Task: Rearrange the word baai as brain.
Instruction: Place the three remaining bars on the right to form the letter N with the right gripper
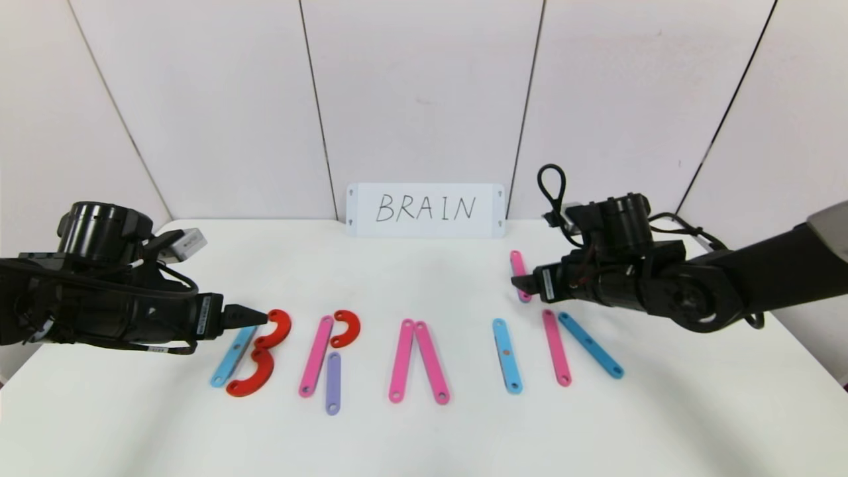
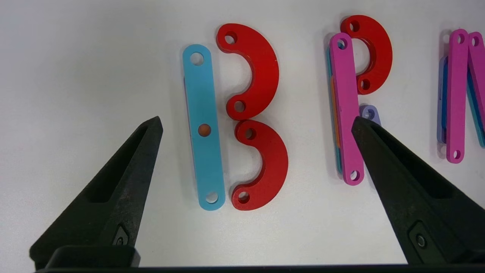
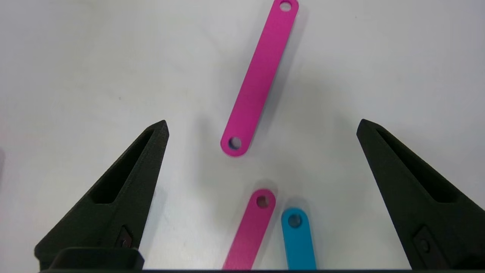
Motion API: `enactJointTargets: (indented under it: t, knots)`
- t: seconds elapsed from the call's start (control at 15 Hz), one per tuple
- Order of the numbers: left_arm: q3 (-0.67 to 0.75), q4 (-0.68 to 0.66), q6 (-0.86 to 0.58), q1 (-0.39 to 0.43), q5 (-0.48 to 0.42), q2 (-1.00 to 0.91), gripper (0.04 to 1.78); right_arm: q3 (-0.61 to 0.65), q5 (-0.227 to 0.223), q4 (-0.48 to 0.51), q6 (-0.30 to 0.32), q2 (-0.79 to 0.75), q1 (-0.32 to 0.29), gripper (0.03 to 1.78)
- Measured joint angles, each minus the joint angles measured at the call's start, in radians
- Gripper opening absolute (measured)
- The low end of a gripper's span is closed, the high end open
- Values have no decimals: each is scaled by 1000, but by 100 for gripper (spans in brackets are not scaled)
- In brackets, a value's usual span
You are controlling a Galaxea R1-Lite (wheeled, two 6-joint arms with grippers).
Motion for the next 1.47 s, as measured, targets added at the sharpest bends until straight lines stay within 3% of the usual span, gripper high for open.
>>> enactJointTargets:
  t: [0.33,0.73,0.87,1.07,1.33,1.47]
  knots:
    - [0,0,0,0,-1,3,174,-216,-30,88,48,144,16,173]
    - [1,0,0,0,0,4,174,-265,-29,76,77,231,10,172]
    - [1,0,0,0,0,4,174,-270,-28,73,78,245,9,163]
    - [1,0,0,0,0,4,174,-277,-28,73,79,258,8,130]
    - [1,0,0,0,0,3,174,-275,-28,72,82,261,8,59]
    - [1,0,0,0,1,3,174,-271,-28,72,85,259,9,35]
